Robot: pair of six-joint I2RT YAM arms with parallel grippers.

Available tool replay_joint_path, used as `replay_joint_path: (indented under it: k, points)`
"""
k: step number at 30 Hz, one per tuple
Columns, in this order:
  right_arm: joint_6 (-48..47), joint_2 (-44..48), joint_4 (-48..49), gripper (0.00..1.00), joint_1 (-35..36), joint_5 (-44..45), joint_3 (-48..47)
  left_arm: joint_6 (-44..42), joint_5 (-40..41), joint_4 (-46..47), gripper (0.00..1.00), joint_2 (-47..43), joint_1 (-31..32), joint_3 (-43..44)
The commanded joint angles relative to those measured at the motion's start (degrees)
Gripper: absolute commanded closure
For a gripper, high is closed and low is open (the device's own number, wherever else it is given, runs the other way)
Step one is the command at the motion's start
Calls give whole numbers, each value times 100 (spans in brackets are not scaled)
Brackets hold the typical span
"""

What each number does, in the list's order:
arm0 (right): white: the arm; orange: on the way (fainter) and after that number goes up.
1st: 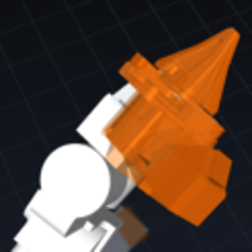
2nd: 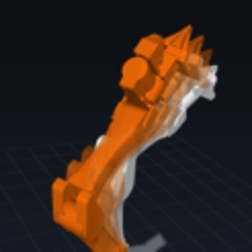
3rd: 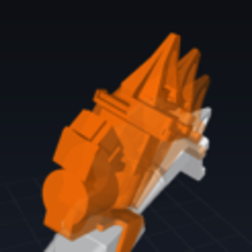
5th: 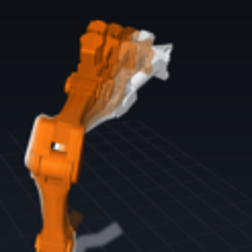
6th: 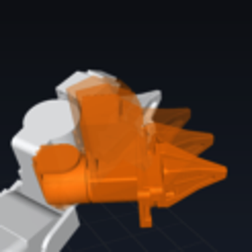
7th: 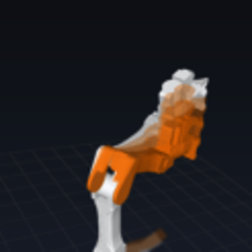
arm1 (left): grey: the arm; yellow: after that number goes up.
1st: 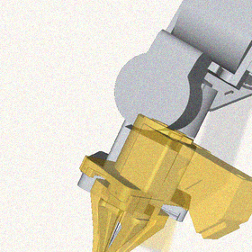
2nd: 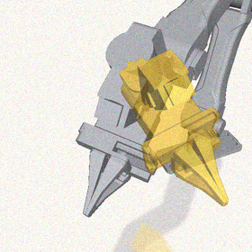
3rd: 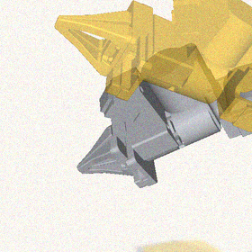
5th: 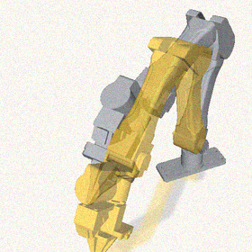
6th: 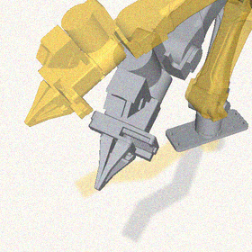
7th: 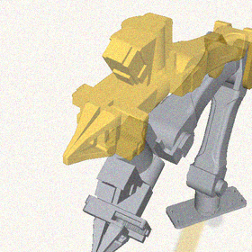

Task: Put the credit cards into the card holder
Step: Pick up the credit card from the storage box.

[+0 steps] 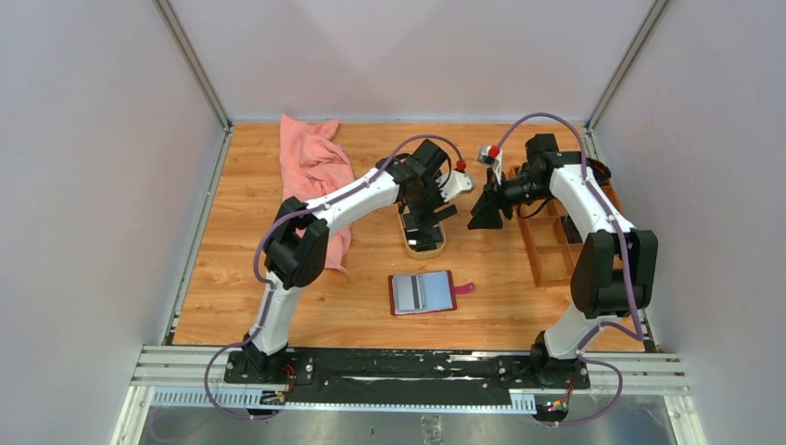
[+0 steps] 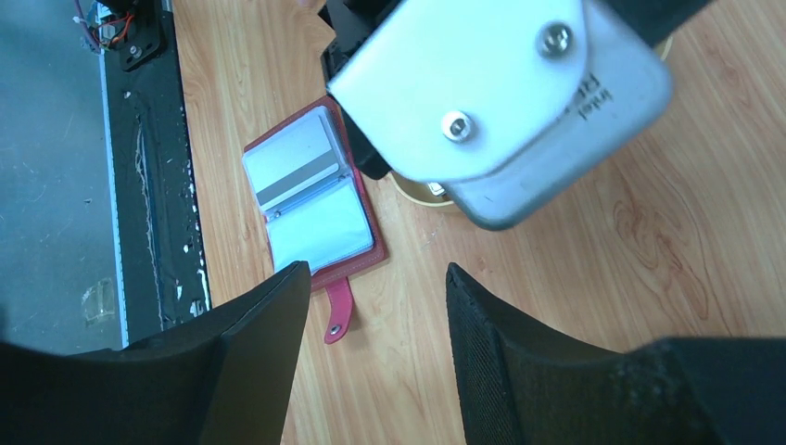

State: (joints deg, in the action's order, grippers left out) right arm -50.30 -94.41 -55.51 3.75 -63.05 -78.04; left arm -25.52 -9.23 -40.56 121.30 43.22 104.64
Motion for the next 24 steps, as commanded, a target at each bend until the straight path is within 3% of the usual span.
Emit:
replay_joint_path:
  k: [1, 9, 24]
  points:
    - [30, -92, -70, 41, -88, -177, 52, -406, 273, -388, 27, 328, 2, 339]
    - [30, -189, -66, 41, -86, -174, 52, -661, 614, -379, 36, 813, 2, 663]
    - [21, -288, -92, 41, -103, -174, 43, -827, 492, -382, 34, 1049, 2, 696]
